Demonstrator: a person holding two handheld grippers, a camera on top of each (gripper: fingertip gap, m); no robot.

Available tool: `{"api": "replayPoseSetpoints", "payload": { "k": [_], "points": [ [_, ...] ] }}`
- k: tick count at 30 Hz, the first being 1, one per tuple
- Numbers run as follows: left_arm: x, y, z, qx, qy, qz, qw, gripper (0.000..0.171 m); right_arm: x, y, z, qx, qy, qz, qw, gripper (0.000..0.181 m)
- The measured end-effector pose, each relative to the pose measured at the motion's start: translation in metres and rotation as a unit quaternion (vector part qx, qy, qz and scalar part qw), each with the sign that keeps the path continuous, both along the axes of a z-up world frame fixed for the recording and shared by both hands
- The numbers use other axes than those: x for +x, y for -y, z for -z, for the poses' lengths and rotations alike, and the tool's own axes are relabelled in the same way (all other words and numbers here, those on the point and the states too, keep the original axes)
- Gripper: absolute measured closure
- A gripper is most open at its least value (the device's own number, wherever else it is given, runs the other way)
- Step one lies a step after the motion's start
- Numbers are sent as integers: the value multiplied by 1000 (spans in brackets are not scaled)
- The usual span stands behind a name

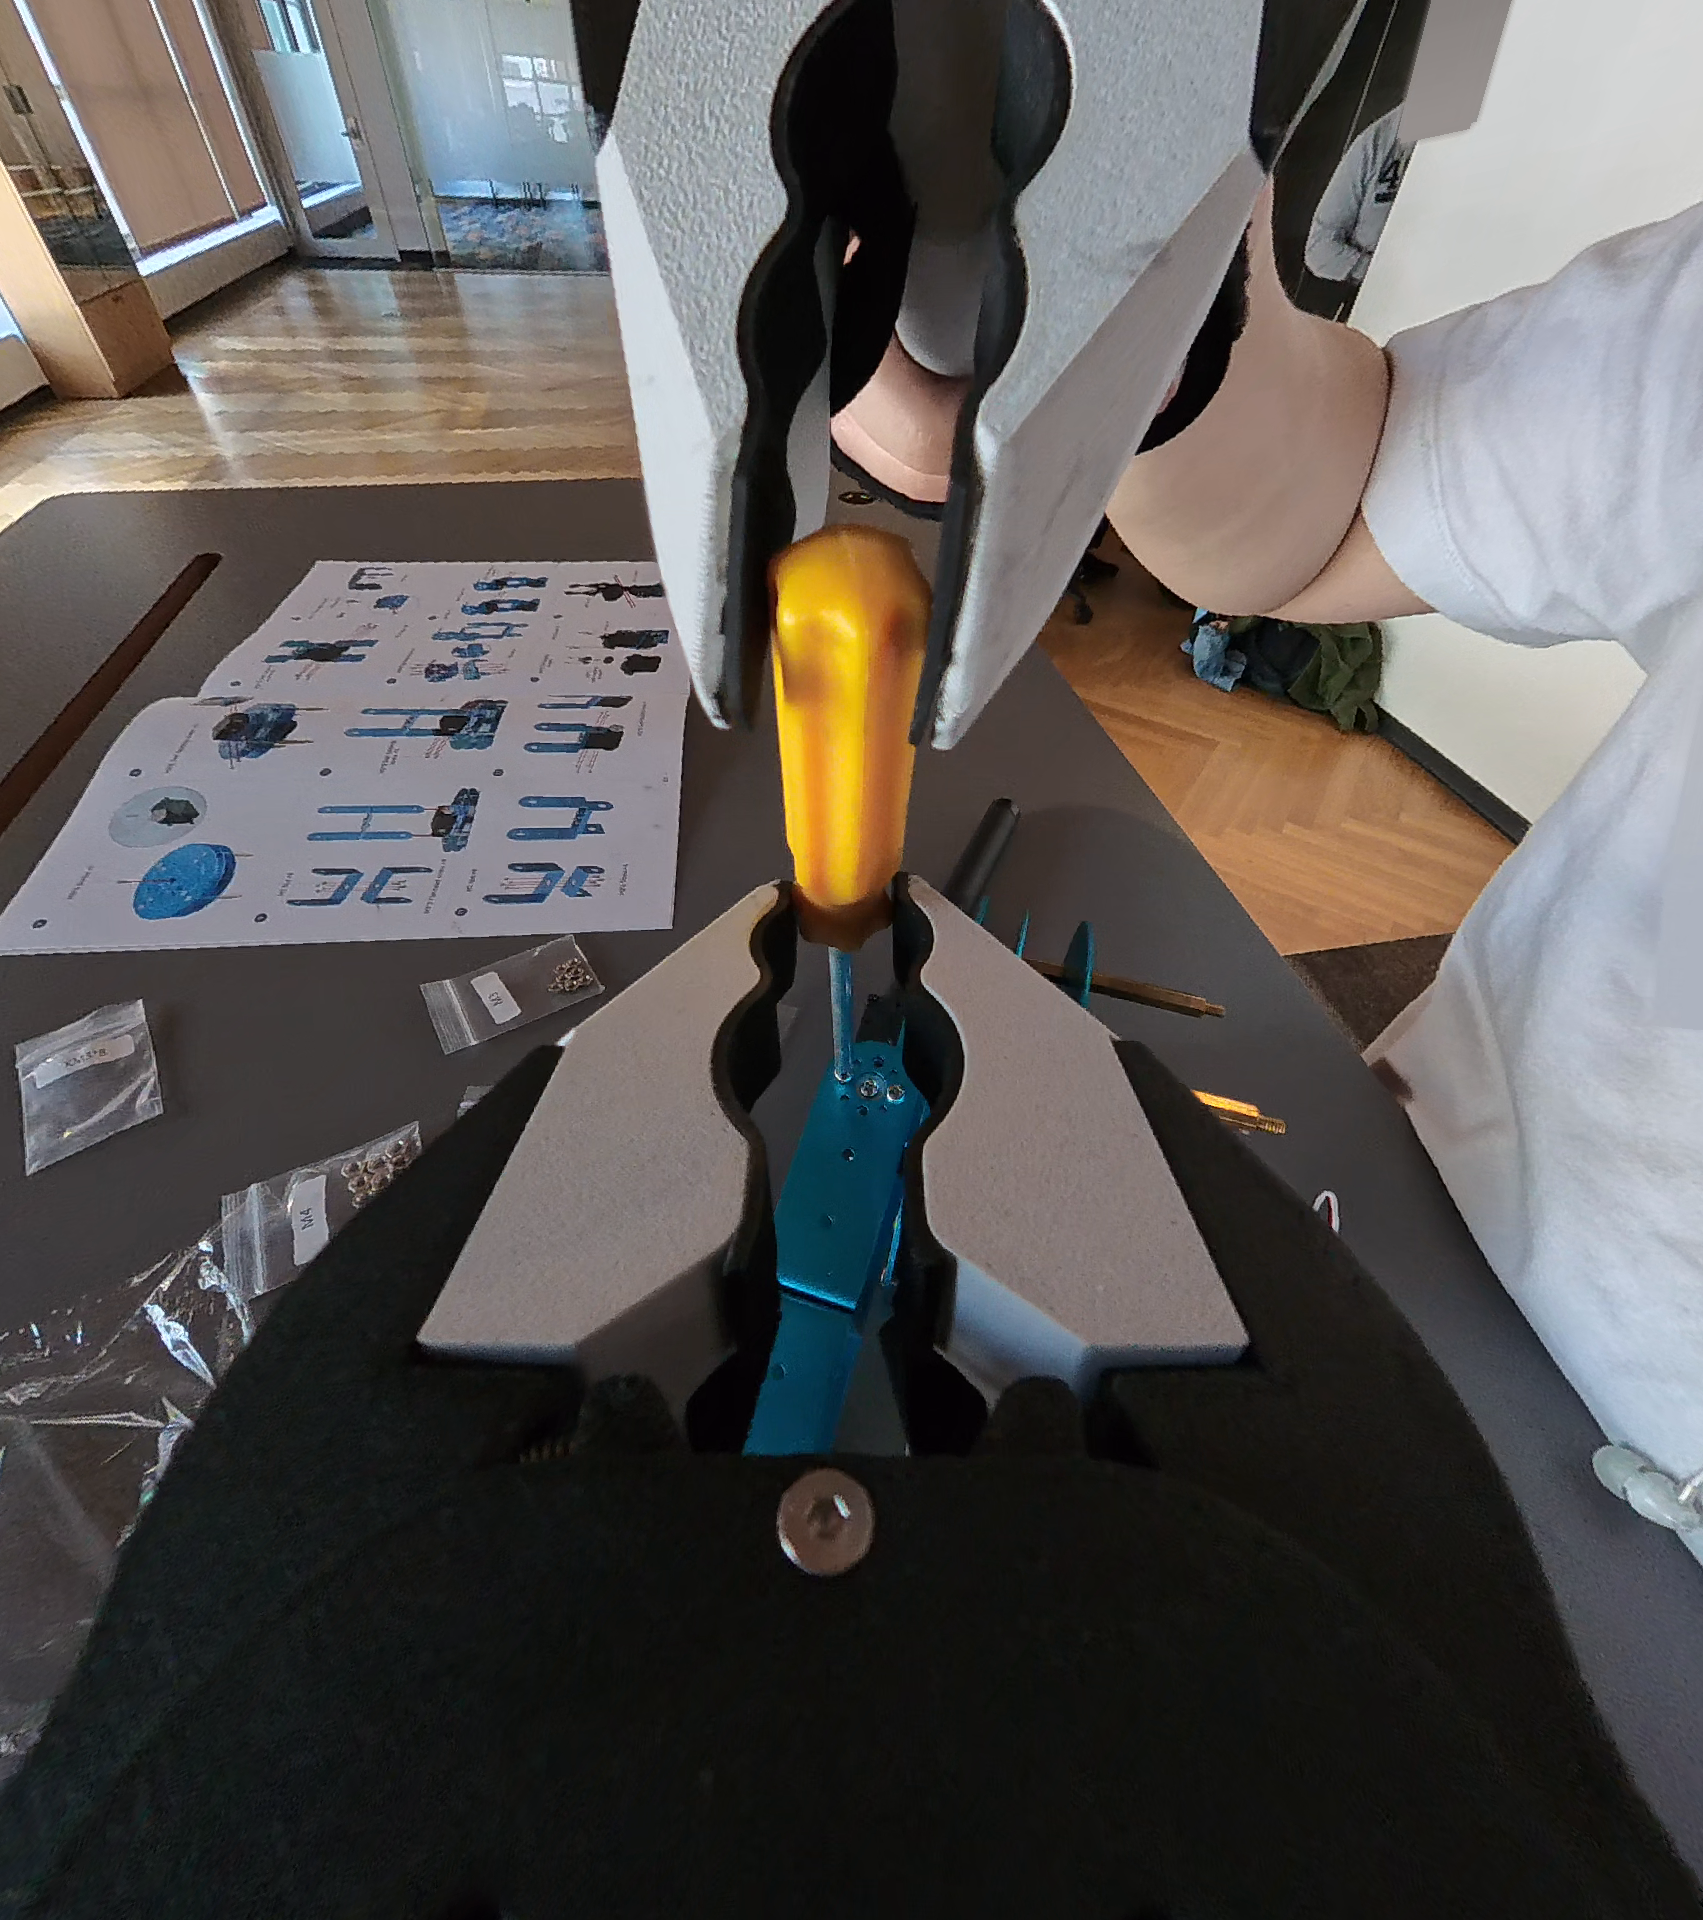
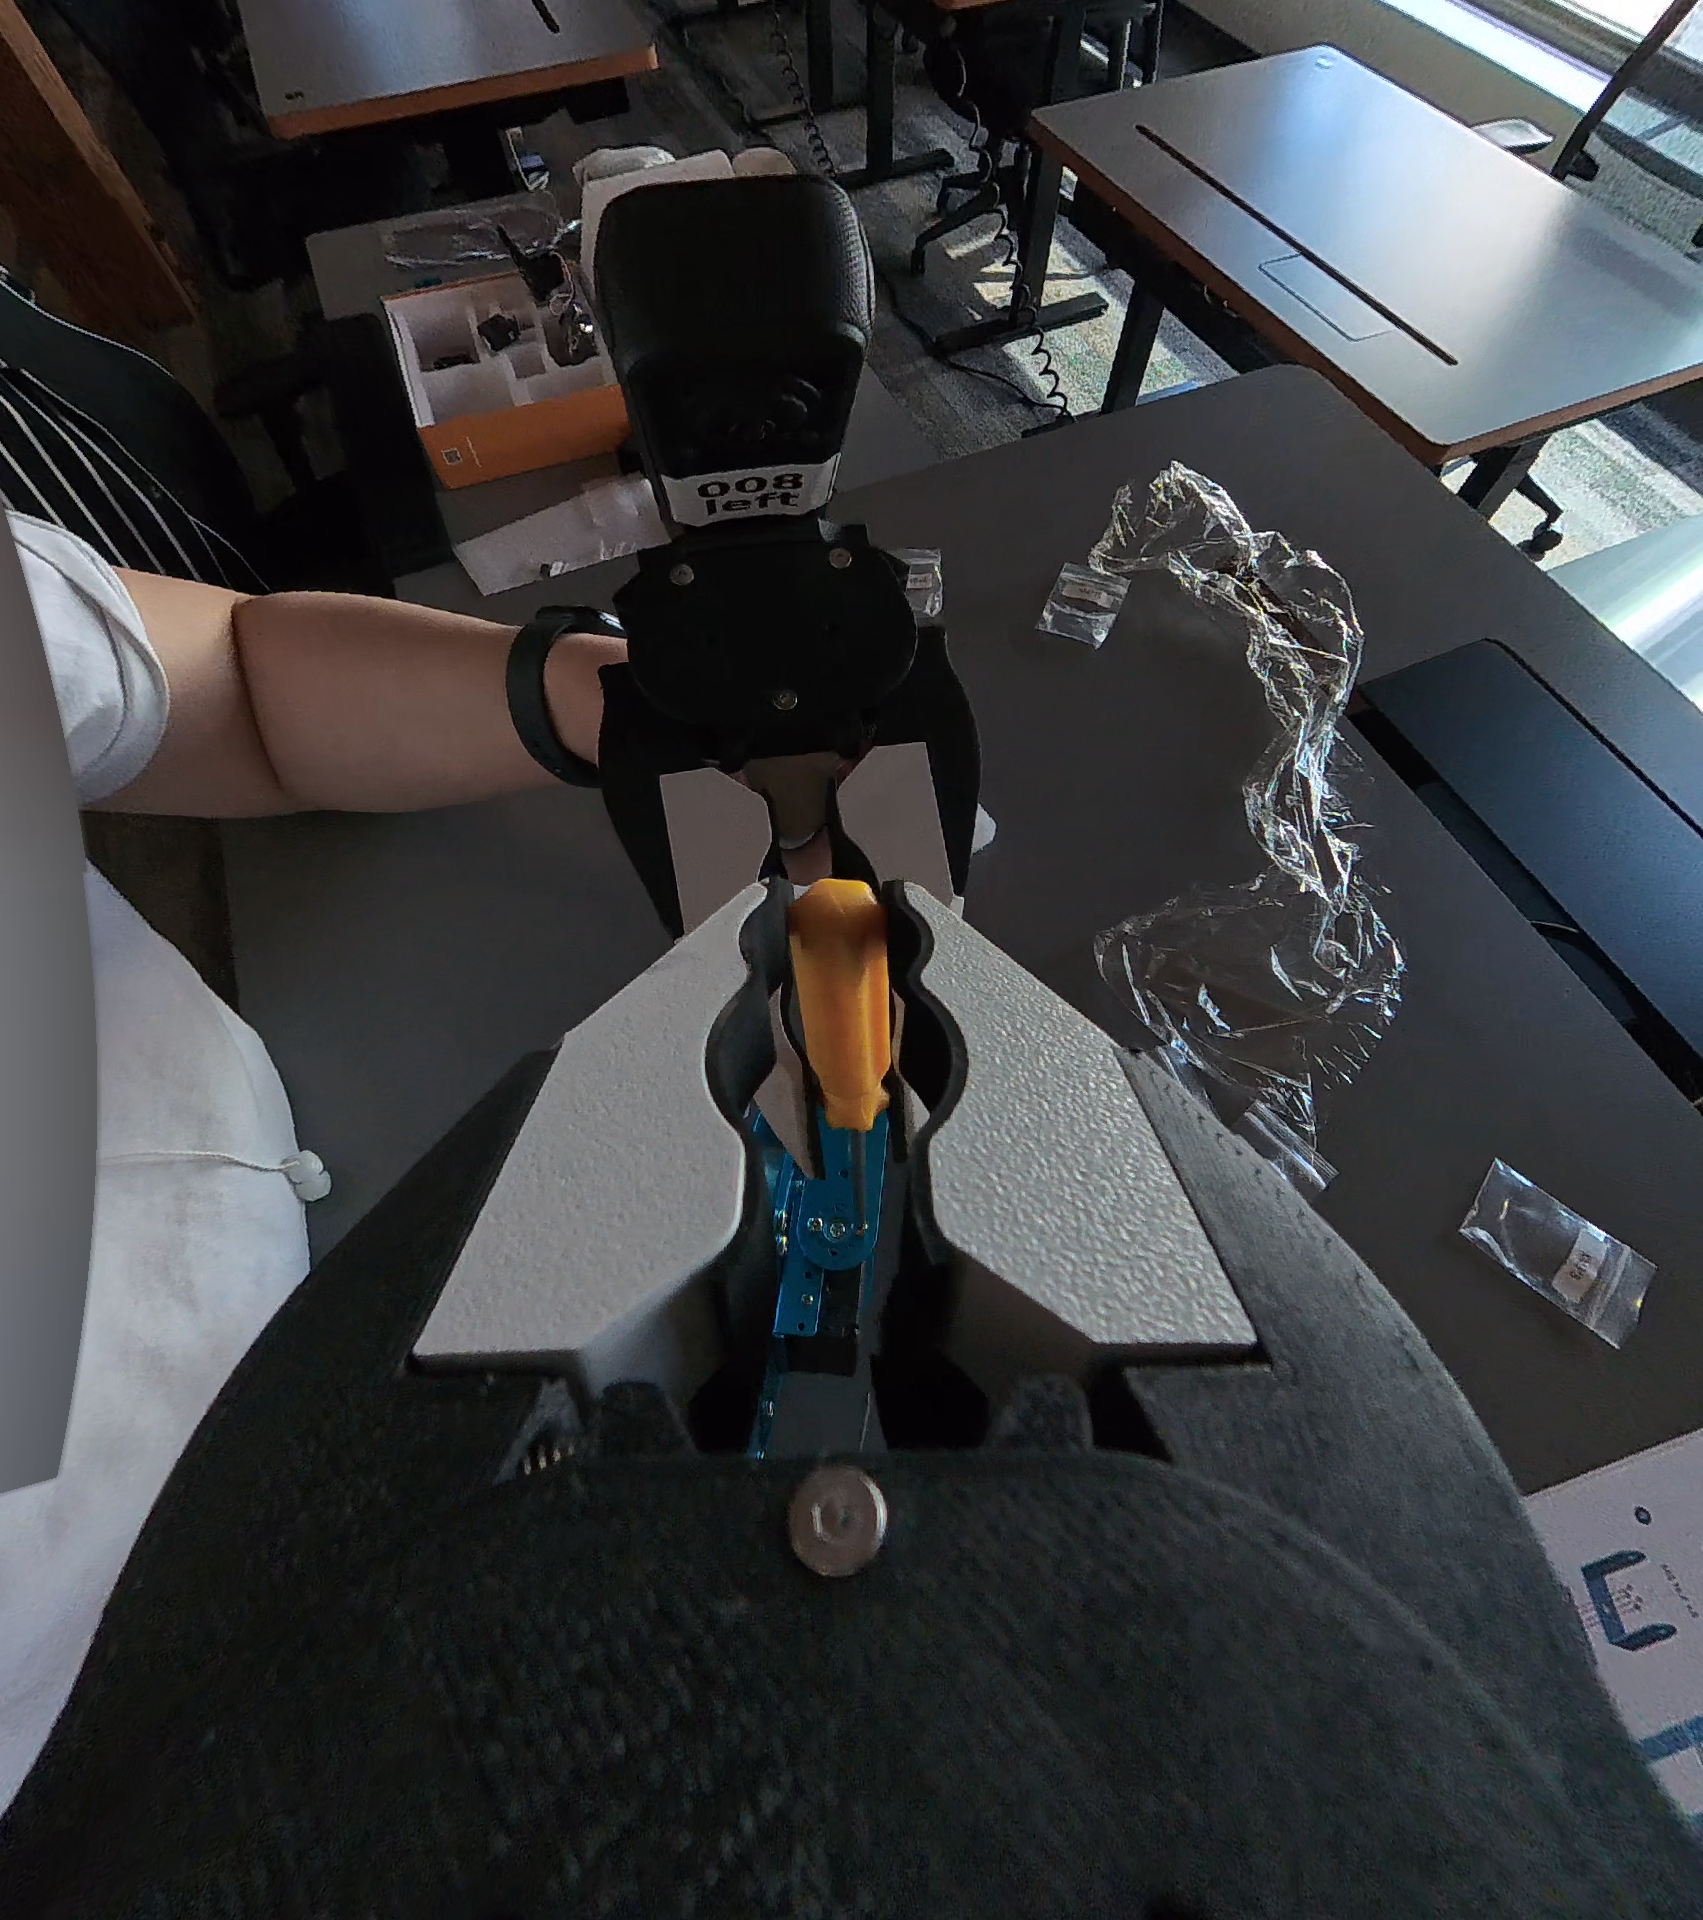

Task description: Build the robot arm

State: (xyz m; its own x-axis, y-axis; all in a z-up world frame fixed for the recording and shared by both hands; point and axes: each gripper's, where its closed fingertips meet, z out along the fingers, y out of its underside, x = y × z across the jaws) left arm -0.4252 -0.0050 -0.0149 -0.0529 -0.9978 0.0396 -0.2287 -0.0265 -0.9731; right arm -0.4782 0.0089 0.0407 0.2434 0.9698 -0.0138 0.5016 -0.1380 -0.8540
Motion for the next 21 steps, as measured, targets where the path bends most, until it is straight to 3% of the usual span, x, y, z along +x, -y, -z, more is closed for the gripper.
{"api": "replayPoseSetpoints", "payload": {
  "k": [12,17,21],
  "points": [
    [0,-4,1,-4,1,-3,1000,155,-1,-5,1,0,-1,6,1000,164],
    [2,-3,1,-5,-1,-1,1000,156,2,-5,0,13,-15,44,999,164],
    [3,0,1,-1,-2,7,1000,156,4,2,-1,20,-6,-1,1000,164]
  ]
}}
